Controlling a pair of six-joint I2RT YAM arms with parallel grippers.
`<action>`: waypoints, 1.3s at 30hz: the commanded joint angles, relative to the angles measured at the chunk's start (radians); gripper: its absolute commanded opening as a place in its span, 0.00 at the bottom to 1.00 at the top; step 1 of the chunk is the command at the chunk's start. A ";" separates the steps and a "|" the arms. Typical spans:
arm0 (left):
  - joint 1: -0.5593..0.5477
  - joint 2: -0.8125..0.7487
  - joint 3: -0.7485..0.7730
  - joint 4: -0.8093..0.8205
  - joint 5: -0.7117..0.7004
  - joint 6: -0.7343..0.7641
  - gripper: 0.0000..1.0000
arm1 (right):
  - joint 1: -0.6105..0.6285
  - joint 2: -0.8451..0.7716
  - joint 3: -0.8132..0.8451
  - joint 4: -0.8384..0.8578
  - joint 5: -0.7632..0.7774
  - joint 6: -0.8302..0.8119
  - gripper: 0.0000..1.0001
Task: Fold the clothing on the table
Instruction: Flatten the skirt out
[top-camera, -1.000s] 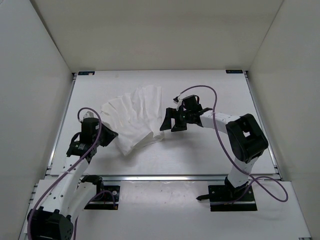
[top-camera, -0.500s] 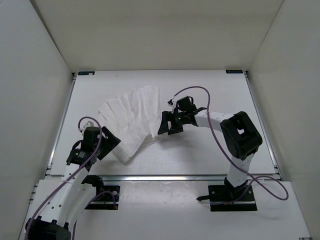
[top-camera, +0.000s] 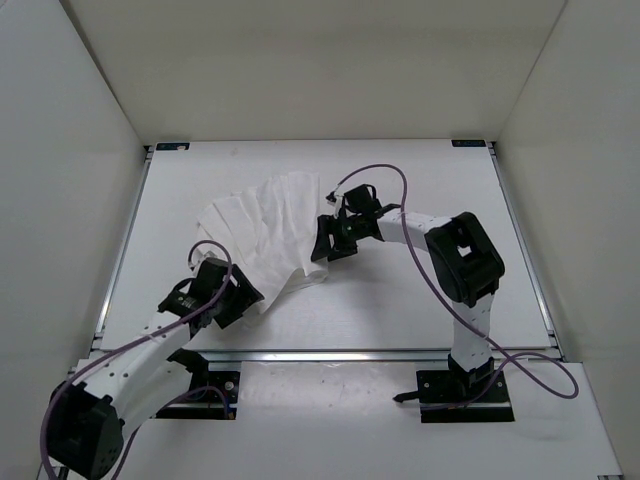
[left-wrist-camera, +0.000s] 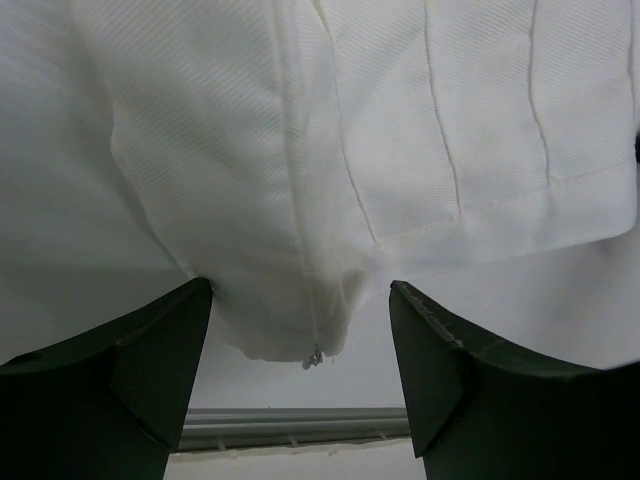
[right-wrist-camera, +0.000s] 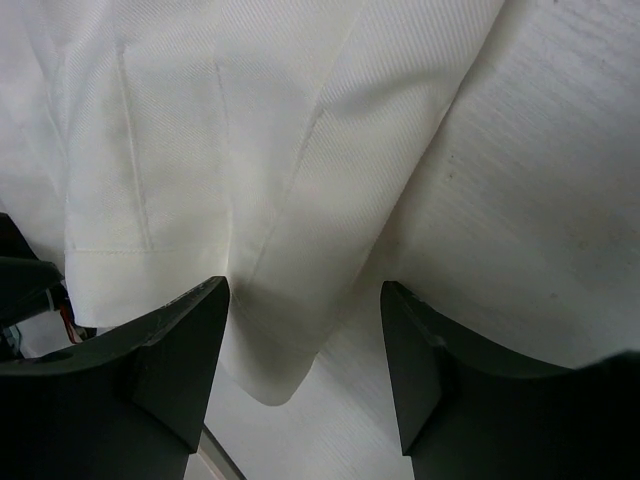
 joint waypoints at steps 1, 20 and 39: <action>-0.019 0.062 0.038 0.055 -0.008 -0.004 0.82 | 0.008 0.013 0.044 -0.011 0.011 -0.022 0.59; 0.176 0.056 0.182 -0.036 0.067 0.131 0.00 | -0.032 0.011 0.116 -0.068 0.028 0.003 0.67; 0.300 -0.026 0.205 0.070 0.080 -0.010 0.00 | 0.043 -0.099 -0.131 0.070 -0.006 0.136 0.75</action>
